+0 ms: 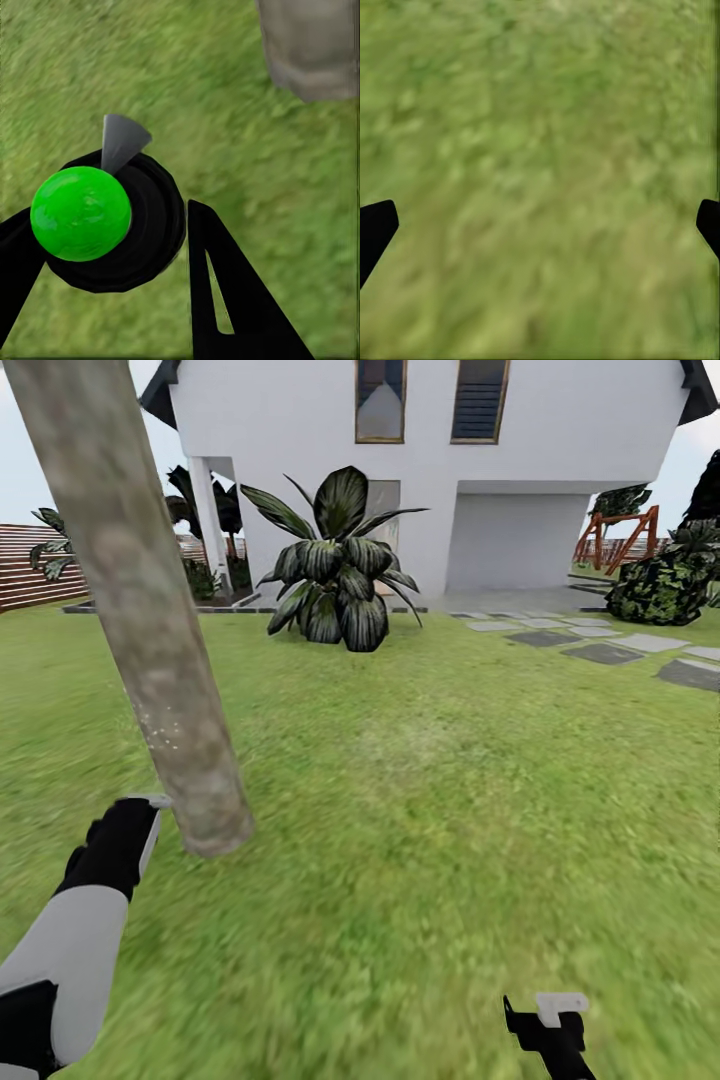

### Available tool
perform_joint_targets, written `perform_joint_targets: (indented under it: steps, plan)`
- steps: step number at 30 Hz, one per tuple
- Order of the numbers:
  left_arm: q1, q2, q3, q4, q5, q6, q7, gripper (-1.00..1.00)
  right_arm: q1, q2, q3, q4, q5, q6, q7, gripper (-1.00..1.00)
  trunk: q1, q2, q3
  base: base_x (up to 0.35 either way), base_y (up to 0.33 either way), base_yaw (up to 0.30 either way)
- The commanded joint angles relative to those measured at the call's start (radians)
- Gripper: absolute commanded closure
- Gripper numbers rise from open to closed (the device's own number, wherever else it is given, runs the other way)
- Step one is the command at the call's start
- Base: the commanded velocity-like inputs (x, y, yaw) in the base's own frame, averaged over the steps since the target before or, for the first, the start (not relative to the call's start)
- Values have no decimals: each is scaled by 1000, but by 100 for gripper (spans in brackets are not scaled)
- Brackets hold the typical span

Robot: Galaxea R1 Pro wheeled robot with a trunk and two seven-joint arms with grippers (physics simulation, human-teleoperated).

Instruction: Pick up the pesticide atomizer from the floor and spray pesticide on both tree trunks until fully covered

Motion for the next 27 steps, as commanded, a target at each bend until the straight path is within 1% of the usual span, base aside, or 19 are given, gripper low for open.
perform_joint_targets:
  steps: [1, 6, 10, 14, 18, 22, 27]
  plan:
    - [3, 0, 0, -1, 1, 1, 4, 100, -1, 0, -4, 1, 11, -2, -6, -100, 0, 0, -1, 158, -226, 43]
    - [6, -1, 1, -1, 1, -2, 6, 100, -1, 1, -4, 1, 11, -3, -6, -100, 0, 0, -1, 253, -152, 213]
    - [7, 0, 1, 0, 1, -2, 6, 100, -1, 1, -4, 0, 11, -2, -6, -100, 0, 0, -1, 235, -42, 273]
    - [15, -1, 1, 0, 3, -3, 6, 100, -1, 0, -4, 0, 11, -2, -6, -100, 0, 0, -1, 39, -4, 276]
    - [27, -9, -1, 1, 5, -4, 6, 100, -1, 1, -4, 0, 11, -2, -6, -100, 0, 0, -1, 3, -6, 271]
    - [32, -15, -3, 1, 7, -4, 6, 100, -1, 0, -4, 0, 11, -3, -6, -100, 0, 0, -1, 0, -187, 85]
    - [33, -15, -3, 0, 8, -4, 6, 100, -1, 0, -4, 2, 11, -4, -7, -100, 0, 0, -1, 0, -261, 9]
